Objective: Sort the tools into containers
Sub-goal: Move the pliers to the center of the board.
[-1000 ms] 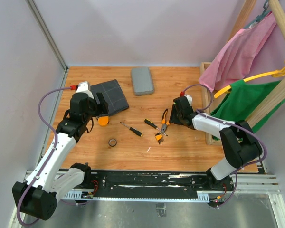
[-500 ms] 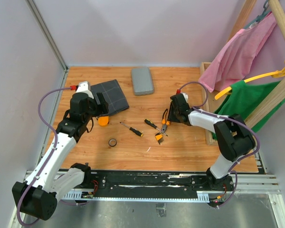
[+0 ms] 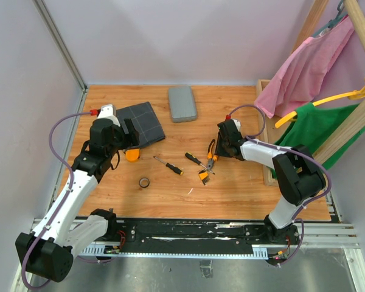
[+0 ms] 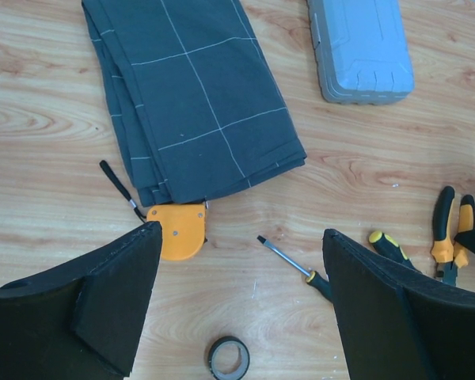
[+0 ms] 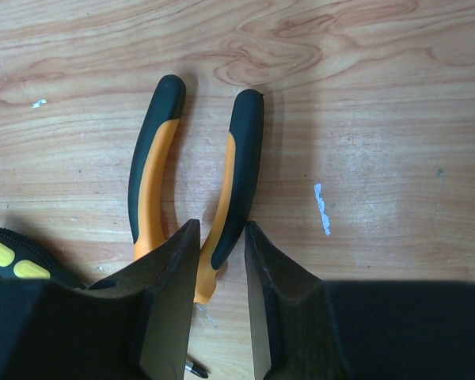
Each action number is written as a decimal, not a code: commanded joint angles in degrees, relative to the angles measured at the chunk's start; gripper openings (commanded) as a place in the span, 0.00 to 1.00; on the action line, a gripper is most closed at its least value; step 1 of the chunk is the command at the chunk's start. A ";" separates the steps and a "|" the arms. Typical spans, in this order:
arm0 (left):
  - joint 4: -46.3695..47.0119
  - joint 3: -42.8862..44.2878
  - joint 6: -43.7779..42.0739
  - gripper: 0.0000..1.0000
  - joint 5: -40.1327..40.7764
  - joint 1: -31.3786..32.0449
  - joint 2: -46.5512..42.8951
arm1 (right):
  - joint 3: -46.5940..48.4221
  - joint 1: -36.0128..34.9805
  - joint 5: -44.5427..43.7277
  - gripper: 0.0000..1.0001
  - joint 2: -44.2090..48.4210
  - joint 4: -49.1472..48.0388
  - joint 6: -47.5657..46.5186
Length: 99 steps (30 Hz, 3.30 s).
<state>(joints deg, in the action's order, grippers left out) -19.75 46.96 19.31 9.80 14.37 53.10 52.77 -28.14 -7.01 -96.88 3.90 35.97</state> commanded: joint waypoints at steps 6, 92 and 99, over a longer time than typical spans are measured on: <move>1.47 0.69 0.02 0.87 -1.32 -0.43 -0.80 | 0.94 -3.29 0.30 0.29 -1.05 1.72 0.47; 28.69 2.12 16.10 0.97 -12.28 -1.89 19.86 | 54.74 5.43 17.37 1.00 -29.18 3.95 -17.08; 36.50 12.58 14.62 0.91 -13.88 -1.89 38.20 | 62.62 7.78 22.59 0.97 -37.19 2.30 -10.47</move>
<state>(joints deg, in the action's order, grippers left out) 8.01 53.39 33.98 -1.93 12.91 84.44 110.39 -21.19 10.81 -130.39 7.29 20.34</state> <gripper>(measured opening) 0.924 0.980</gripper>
